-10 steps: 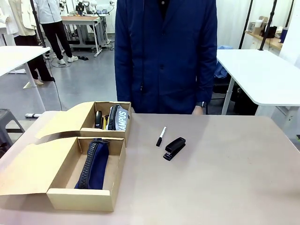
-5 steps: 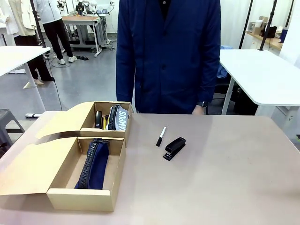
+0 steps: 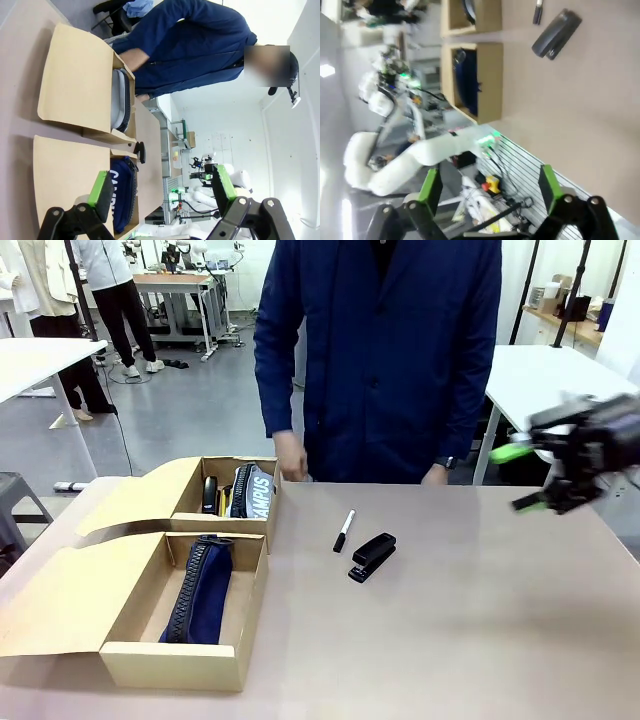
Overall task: Place items inside the box.
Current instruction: Pick up a Pencil pouch or Stapler and place it inside the Mailer Box closest to the robot.
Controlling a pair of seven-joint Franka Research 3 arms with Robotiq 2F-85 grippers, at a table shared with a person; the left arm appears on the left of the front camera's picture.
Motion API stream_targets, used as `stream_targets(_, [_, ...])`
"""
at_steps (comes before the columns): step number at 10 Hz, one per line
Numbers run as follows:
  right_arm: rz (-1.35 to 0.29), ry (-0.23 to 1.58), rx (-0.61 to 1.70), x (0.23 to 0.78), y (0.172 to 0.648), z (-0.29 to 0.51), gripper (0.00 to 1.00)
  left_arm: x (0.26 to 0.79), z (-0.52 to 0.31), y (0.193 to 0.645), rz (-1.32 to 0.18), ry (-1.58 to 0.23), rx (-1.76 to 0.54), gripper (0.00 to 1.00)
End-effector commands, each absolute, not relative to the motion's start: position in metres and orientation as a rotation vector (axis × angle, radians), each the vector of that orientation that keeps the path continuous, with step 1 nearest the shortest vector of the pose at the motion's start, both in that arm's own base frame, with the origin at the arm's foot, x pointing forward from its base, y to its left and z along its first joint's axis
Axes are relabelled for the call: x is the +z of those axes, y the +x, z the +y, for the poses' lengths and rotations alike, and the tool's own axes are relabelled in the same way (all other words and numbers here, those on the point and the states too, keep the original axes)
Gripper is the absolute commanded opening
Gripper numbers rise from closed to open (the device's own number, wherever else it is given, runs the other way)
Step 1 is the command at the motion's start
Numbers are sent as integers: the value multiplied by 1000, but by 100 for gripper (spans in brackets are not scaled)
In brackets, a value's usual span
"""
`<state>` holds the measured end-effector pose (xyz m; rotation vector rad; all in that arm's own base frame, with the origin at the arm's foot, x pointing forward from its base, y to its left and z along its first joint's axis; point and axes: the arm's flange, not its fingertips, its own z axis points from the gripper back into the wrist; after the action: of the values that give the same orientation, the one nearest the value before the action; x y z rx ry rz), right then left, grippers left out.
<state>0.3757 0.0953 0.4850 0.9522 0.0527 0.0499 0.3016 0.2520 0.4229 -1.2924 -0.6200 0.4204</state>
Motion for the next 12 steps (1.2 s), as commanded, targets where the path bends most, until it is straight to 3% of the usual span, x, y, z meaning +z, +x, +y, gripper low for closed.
stream_targets(1, [110, 788, 98, 483, 396, 110, 100, 423, 251, 299, -628, -1294, 401, 100])
stream_targets(3, [134, 574, 56, 478, 405, 135, 100, 423, 251, 299, -628, -1294, 401, 100])
stream_targets(5, [45, 822, -41, 488, 379, 54, 100, 423, 251, 299, -628, -1294, 401, 100])
stream_targets(6, [-34, 907, -140, 484, 341, -6, 100, 423, 251, 299, -628, -1294, 401, 100])
stream_targets(9, [-89, 912, -358, 462, 289, -71, 100, 423, 251, 299, -628, -1294, 401, 100])
stream_targets(12, [-90, 929, -368, 461, 292, -74, 100, 423, 251, 299, -628, -1294, 401, 100])
